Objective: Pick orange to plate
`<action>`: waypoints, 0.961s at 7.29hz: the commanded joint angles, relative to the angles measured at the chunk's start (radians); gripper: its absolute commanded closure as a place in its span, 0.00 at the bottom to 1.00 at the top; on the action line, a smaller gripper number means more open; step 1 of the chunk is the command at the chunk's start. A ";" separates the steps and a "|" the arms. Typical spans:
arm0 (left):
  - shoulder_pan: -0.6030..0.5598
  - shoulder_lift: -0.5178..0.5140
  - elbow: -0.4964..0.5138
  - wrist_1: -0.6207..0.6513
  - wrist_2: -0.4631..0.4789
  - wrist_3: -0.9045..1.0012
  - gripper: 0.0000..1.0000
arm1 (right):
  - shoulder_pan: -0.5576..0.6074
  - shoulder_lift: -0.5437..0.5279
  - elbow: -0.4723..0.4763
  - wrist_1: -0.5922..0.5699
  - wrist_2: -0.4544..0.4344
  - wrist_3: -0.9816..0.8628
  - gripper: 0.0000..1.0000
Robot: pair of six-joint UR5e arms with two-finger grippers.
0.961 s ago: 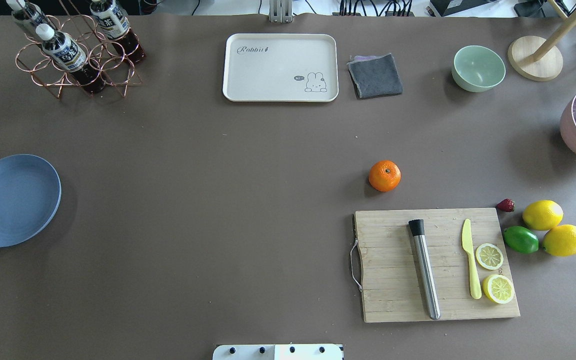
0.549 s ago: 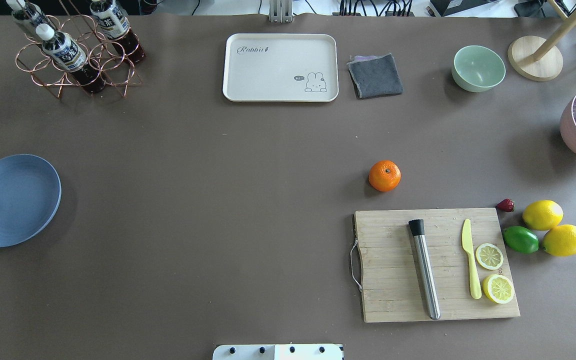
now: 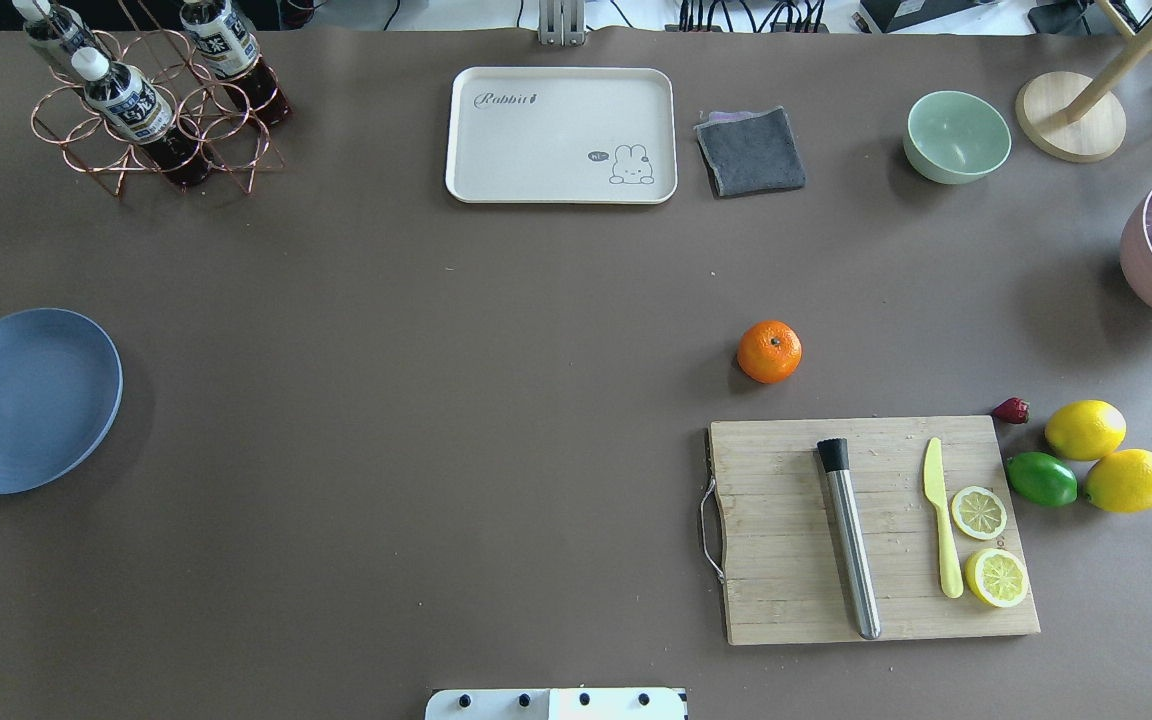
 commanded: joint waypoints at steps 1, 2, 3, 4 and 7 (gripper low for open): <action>0.020 0.001 0.012 -0.006 0.003 0.002 0.36 | -0.002 0.000 0.002 0.002 0.001 0.000 0.00; 0.036 0.001 0.009 -0.006 0.003 0.002 0.39 | -0.002 0.000 0.005 0.002 0.001 0.000 0.00; 0.037 0.004 0.007 -0.006 -0.001 -0.001 0.95 | -0.002 0.000 0.009 0.002 0.001 0.000 0.00; 0.037 0.004 0.007 -0.006 0.002 -0.003 1.00 | -0.004 0.000 0.009 0.002 0.003 0.000 0.00; 0.035 0.010 -0.065 -0.004 -0.058 -0.038 1.00 | -0.030 0.053 0.011 0.002 0.007 0.043 0.00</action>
